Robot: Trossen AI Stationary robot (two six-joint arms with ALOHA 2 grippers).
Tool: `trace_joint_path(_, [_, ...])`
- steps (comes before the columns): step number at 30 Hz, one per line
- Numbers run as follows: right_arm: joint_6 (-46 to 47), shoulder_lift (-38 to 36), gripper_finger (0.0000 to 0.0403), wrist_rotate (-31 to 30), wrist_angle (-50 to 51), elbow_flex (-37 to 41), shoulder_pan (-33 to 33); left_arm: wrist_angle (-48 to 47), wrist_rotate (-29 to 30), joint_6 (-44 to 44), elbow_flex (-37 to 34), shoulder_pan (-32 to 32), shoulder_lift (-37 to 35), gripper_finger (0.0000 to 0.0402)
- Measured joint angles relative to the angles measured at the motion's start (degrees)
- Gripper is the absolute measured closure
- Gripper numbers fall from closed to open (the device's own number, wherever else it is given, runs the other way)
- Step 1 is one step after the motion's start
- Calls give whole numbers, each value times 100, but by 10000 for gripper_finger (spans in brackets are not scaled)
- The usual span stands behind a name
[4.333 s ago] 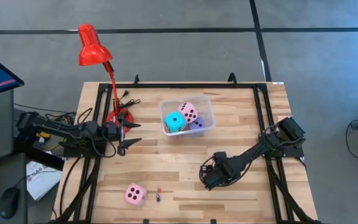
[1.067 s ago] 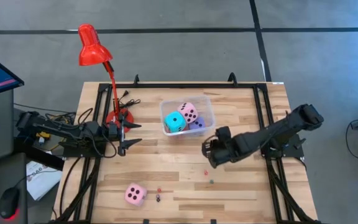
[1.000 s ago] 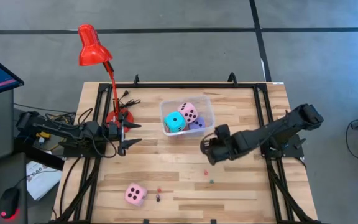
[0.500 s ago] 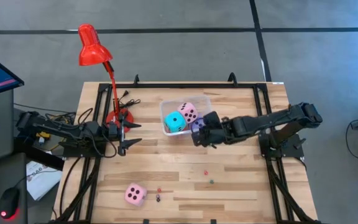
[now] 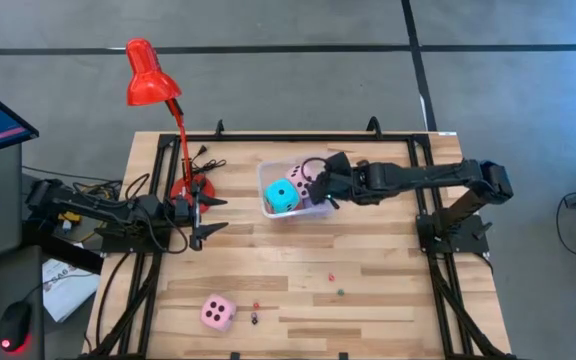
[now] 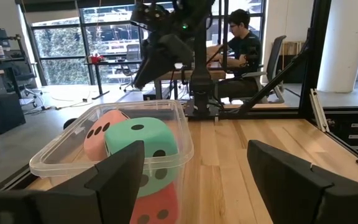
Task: Pick & Place Dice
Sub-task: Put the small blue die into the transparent bin, then put the small red die into the transparent bin
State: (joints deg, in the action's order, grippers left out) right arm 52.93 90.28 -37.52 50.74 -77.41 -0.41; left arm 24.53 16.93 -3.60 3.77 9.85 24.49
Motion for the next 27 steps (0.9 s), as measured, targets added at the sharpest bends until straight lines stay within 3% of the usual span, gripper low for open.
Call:
trace_joint_path(16, [-238, 0, 295, 13, 4, 0, 17, 0, -3, -2, 0, 0, -2, 128])
trace_joint_path(27, [111, 0, 295, 20, -41, 0, 580, 0, -4, -2, 0, 0, 0, 128])
